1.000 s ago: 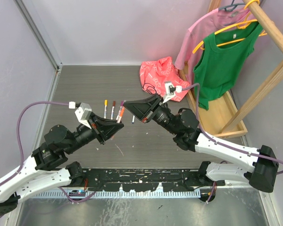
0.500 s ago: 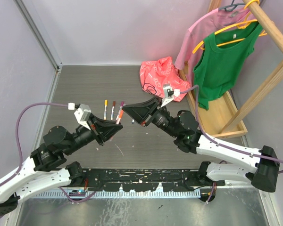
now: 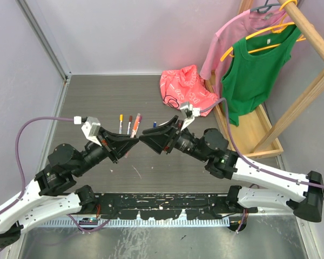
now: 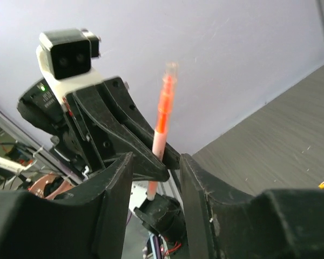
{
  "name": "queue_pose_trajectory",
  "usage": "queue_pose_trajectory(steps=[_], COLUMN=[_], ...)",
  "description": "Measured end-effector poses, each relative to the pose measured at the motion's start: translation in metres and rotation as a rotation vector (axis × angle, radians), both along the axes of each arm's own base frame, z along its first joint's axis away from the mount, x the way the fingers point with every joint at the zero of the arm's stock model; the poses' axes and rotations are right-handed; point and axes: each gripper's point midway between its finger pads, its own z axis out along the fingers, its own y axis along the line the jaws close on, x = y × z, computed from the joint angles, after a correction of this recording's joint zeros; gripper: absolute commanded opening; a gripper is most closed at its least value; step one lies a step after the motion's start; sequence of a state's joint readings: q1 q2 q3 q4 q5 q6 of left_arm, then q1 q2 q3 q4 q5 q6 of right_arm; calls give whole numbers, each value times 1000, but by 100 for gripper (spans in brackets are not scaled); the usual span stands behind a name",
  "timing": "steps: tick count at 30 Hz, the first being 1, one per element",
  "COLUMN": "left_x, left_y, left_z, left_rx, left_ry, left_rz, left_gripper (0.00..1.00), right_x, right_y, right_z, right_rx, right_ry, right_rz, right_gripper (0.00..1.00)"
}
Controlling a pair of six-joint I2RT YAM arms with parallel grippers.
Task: Insert the pens into the pen caps
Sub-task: Insert the pen cap onto the pen, then press the pen cap onto the pen.
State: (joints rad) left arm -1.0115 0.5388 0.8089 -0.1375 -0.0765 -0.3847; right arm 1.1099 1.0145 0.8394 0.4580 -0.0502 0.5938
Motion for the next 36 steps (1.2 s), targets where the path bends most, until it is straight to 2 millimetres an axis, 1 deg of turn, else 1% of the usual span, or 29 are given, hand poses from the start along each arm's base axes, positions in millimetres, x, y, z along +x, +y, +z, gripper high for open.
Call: queue_pose_trajectory(steps=[3, 7, 10, 12, 15, 16, 17, 20, 27, 36], left_x=[0, 0, -1, -1, -1, -2, -2, -3, -3, -3], left_y=[0, -2, -6, -8, -11, -11, -11, -12, -12, -12], left_z=[0, -1, -5, -7, -9, -9, -9, -10, -11, -10], left_rx=[1, 8, 20, 28, 35, 36, 36, 39, 42, 41], left_ry=[0, -1, 4, 8, 11, 11, 11, 13, 14, 13], left_rz=[-1, -6, -20, -28, -39, -41, -44, -49, -53, -54], left_gripper=[0, 0, 0, 0, 0, 0, 0, 0, 0, 0], right_x=[3, 10, 16, 21, 28, 31, 31, 35, 36, 37], right_y=[-12, -24, -28, -26, -17, -12, -12, -5, -4, -5], right_z=[16, 51, 66, 73, 74, 69, 69, 57, 55, 55], right_rx=[20, 78, 103, 108, 95, 75, 74, 40, 39, 41], right_ry=[-15, -26, -20, -12, 0, 9, 10, 29, 45, 53], right_rz=[-43, -112, -149, -167, -177, -179, -179, -184, -185, -186], right_gripper=[48, 49, 49, 49, 49, 49, 49, 49, 46, 46])
